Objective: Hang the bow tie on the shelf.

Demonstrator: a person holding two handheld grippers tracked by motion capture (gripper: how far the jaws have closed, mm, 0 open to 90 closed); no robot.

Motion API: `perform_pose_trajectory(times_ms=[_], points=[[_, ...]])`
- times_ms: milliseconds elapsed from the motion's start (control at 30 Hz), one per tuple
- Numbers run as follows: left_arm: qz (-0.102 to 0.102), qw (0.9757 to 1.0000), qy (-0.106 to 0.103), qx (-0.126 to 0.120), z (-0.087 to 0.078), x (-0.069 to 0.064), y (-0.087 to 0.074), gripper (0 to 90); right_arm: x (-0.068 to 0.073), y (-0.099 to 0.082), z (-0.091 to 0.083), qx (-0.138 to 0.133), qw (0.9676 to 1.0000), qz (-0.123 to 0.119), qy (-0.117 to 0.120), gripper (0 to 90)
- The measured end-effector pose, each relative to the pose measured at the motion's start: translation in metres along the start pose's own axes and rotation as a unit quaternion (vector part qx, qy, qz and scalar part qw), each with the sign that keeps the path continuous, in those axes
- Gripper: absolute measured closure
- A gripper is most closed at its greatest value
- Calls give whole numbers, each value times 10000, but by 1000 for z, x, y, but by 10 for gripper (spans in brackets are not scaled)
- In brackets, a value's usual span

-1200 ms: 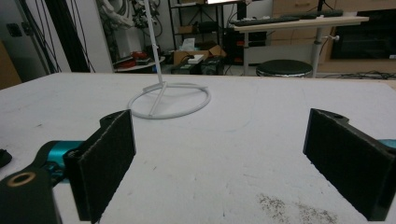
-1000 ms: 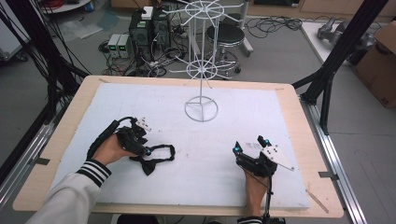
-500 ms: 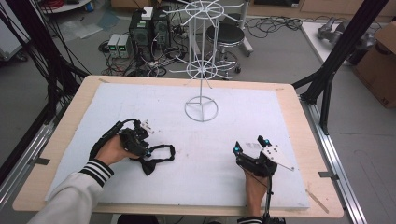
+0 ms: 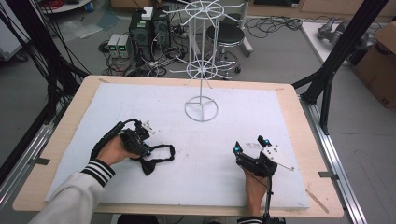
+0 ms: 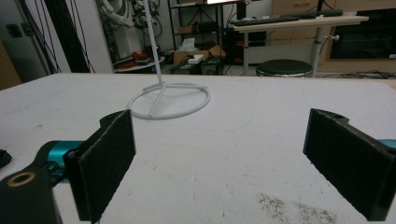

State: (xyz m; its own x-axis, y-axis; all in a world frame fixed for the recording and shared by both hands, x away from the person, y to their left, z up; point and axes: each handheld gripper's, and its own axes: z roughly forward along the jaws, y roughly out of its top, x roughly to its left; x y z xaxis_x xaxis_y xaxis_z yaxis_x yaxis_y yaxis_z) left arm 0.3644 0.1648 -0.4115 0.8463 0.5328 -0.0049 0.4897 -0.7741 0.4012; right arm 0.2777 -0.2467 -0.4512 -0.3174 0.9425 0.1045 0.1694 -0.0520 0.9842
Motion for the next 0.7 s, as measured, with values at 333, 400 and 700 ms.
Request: perform_pose_trajectory(times_ms=[333, 400, 700], points=[[-5, 10000, -75, -60, -2, -1, 0, 878, 0, 0, 0, 6, 10000, -14, -13, 82], [12, 9999, -38, -110, -4, -1, 0, 880, 0, 0, 0, 0, 10000, -22, -15, 82], [-123, 9972, -36, -742, -20, 1, -2, 884, 0, 0, 0, 3, 10000, -19, -17, 82]])
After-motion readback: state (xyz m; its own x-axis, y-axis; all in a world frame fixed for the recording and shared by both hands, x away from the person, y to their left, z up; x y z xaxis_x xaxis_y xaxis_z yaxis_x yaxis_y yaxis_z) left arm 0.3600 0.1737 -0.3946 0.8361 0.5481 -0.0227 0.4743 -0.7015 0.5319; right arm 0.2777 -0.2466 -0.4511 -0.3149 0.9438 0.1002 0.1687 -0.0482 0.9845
